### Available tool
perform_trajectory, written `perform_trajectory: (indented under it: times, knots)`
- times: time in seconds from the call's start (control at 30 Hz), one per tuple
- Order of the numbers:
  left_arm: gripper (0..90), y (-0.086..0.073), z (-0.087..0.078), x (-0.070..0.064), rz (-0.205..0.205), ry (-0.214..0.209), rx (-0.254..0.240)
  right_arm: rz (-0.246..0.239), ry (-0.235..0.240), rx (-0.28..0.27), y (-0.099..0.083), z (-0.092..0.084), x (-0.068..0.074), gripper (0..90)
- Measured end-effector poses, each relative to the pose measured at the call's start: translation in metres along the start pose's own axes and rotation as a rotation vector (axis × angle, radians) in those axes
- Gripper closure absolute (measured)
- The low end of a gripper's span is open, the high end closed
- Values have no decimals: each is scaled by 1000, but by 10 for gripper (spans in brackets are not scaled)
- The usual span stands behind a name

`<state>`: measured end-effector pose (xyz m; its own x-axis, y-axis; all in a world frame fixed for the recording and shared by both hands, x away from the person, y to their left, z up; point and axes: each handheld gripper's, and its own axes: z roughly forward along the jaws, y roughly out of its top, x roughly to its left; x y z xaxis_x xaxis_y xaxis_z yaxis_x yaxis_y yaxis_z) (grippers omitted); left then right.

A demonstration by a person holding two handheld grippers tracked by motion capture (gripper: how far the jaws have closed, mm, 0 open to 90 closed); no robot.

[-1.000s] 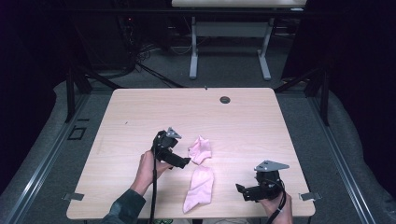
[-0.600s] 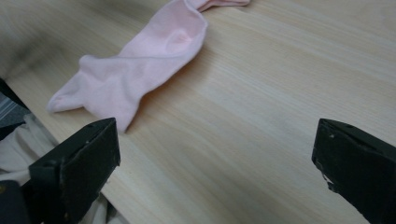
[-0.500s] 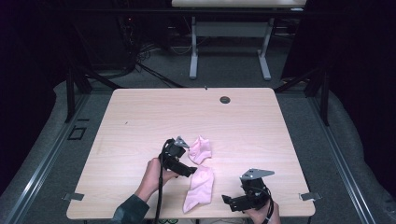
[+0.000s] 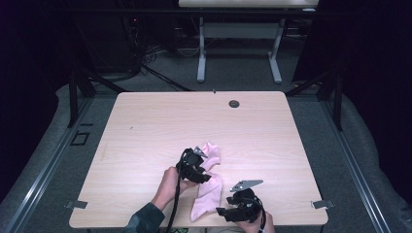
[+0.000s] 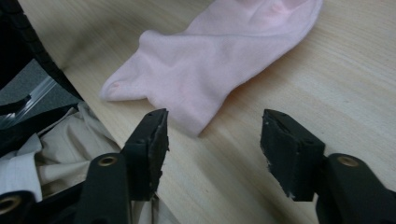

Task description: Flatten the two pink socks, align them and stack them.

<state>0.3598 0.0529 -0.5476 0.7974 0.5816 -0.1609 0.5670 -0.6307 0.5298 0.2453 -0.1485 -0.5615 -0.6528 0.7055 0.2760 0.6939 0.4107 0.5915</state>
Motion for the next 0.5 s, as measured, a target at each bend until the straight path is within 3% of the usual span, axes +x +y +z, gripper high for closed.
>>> perform_trajectory:
  times: [0.2,0.4,0.5]
  knots:
    - [733,-3,7,-5,25,16,27,31,-10,7,3,12,2,498]
    - [873,-7,9,-8,39,33,33,28,-13,12,5,15,4,594]
    - [885,-8,10,-9,41,38,28,34,-8,14,6,16,4,638]
